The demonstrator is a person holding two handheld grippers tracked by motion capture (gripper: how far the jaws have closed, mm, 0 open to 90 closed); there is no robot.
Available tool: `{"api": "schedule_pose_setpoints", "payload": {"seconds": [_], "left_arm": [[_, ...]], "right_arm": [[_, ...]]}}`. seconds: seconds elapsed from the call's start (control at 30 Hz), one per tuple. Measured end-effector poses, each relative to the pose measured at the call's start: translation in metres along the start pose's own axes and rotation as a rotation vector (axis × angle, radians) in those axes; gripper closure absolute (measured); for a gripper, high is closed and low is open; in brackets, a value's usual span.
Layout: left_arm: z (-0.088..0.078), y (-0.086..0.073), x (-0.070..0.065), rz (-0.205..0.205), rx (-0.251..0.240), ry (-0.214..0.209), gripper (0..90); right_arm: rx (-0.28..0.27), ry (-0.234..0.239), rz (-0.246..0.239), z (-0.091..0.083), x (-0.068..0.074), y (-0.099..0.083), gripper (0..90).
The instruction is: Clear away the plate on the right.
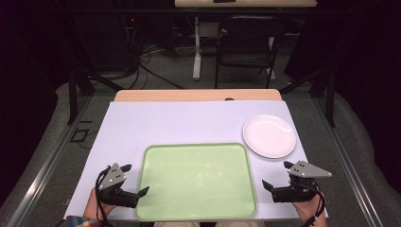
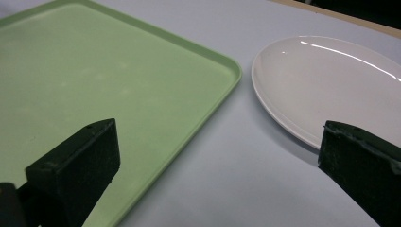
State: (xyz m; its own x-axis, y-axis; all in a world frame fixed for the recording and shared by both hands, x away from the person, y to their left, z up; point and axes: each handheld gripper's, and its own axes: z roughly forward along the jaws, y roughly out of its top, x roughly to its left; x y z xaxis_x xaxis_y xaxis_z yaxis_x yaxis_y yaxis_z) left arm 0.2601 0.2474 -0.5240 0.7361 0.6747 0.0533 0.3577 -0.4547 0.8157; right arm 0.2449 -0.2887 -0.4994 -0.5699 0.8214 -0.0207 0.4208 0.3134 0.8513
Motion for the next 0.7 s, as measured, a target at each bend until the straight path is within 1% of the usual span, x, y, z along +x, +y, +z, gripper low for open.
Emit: {"api": "schedule_pose_setpoints", "payload": {"seconds": [0.03, 0.23, 0.3, 0.4, 0.43, 0.57, 0.67, 0.7], "left_arm": [[0.000, 0.000, 0.000, 0.002, 0.001, -0.002, 0.8], [0.001, 0.001, 0.000, 0.002, -0.001, 0.001, 1.0], [0.001, 0.001, 0.000, 0.002, 0.000, 0.002, 1.0], [0.001, 0.001, 0.000, -0.002, 0.000, 0.003, 1.0], [0.002, 0.001, 0.000, -0.007, -0.001, 0.003, 1.1], [0.002, 0.001, 0.001, -0.010, 0.001, 0.001, 1.1], [0.002, 0.001, 0.001, -0.010, 0.003, 0.001, 1.1], [0.002, 0.001, 0.001, -0.009, 0.004, 0.004, 1.1]], "right_arm": [[-0.010, -0.001, 0.023, 0.000, -0.004, 0.001, 0.0], [-0.013, -0.022, 0.040, 0.002, -0.012, 0.004, 0.0], [-0.016, -0.045, 0.050, 0.005, -0.017, 0.006, 0.0], [-0.020, -0.061, 0.058, 0.007, -0.022, 0.007, 0.0], [-0.018, -0.068, 0.069, 0.008, -0.023, 0.007, 0.0], [-0.015, -0.074, 0.092, 0.010, -0.030, 0.008, 0.0], [-0.020, -0.083, 0.100, 0.013, -0.033, 0.008, 0.0], [-0.019, -0.094, 0.104, 0.015, -0.035, 0.009, 0.0]]}}
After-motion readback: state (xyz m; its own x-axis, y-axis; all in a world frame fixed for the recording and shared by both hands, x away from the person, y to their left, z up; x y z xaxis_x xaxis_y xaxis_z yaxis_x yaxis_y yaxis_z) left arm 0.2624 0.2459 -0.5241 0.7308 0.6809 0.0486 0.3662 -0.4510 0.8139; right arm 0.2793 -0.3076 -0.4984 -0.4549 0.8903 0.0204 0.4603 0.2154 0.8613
